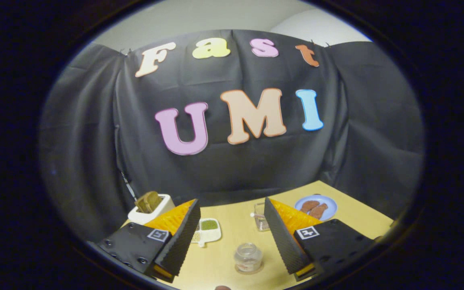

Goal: Take the bottle from table, then pour the juice into the cup, finally place the bottle on the coaster

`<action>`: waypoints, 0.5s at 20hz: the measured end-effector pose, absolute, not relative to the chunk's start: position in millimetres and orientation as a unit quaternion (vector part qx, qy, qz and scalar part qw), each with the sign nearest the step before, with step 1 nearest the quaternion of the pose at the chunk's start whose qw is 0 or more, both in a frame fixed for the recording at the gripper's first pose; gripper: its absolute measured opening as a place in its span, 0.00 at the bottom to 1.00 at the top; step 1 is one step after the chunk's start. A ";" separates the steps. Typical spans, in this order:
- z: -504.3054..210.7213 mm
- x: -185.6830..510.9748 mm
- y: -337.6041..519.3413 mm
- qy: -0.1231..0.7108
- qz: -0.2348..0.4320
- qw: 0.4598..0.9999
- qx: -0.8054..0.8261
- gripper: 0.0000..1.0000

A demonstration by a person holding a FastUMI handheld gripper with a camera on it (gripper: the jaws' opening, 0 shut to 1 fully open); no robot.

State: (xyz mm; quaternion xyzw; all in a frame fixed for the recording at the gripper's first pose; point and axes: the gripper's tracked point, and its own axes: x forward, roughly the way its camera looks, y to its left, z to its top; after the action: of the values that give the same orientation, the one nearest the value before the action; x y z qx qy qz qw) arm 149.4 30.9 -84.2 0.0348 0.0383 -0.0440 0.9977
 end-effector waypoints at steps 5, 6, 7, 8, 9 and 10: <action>-5.9 142.4 52.2 0.001 -0.008 0.999 0.036 0.98; 4.3 140.7 54.7 -0.004 -0.004 1.000 0.029 0.98; 14.1 140.6 57.0 -0.012 -0.001 1.000 0.022 0.98; 21.0 140.4 58.5 -0.016 0.001 1.000 0.015 0.98; 25.5 139.9 60.3 -0.017 0.003 1.000 0.011 0.98; 28.6 138.5 61.8 -0.017 0.006 1.000 0.009 0.98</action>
State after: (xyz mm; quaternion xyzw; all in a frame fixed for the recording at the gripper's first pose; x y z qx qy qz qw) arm 138.5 61.8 28.6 0.0086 -0.0166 0.0062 0.9998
